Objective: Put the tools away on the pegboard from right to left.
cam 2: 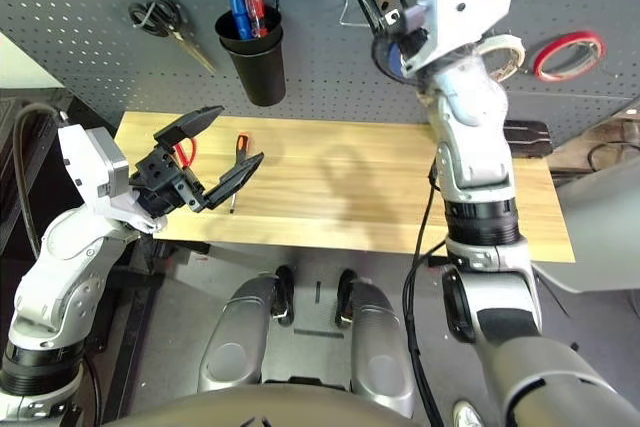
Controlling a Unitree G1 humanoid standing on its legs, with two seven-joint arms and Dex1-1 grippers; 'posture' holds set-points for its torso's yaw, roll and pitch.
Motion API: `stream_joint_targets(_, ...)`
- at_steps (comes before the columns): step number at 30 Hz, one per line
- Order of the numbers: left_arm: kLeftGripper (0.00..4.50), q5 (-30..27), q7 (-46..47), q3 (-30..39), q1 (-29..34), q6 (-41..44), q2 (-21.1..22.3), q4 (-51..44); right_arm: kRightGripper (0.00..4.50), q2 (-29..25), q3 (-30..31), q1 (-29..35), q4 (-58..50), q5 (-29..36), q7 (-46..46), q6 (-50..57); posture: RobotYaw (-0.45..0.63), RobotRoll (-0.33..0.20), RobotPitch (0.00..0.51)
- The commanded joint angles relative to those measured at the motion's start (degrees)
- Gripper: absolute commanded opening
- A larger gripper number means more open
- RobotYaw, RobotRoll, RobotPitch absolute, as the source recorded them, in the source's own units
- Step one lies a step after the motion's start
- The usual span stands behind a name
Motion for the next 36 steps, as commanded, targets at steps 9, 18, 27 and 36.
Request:
stream_joint_targets(9,4.5,0.38,0.27,0.04,1.23,0.57,0.47,-1.2,2.86,2.92,-0.07,-6.33,14.14,-2.3,-3.76,-10.93,0.19,0.0,0.248)
stream_joint_targets(18,4.5,0.53,0.33,0.1,1.56,0.64,0.61,-1.48,2.86,5.58,-0.57,-5.42,18.98,-1.46,-5.33,-11.16,0.19,0.0,0.252)
stream_joint_targets(27,4.5,1.02,0.04,-0.29,1.51,0.36,0.69,-1.16,2.86,8.09,-0.64,-3.22,20.5,-0.61,-6.74,-8.14,0.2,0.0,0.25)
stream_joint_targets(36,4.5,1.66,-0.11,-0.69,1.92,-0.05,0.5,-1.24,4.49,6.28,-0.13,0.13,16.86,-1.51,-6.05,-13.98,0.2,0.0,0.249)
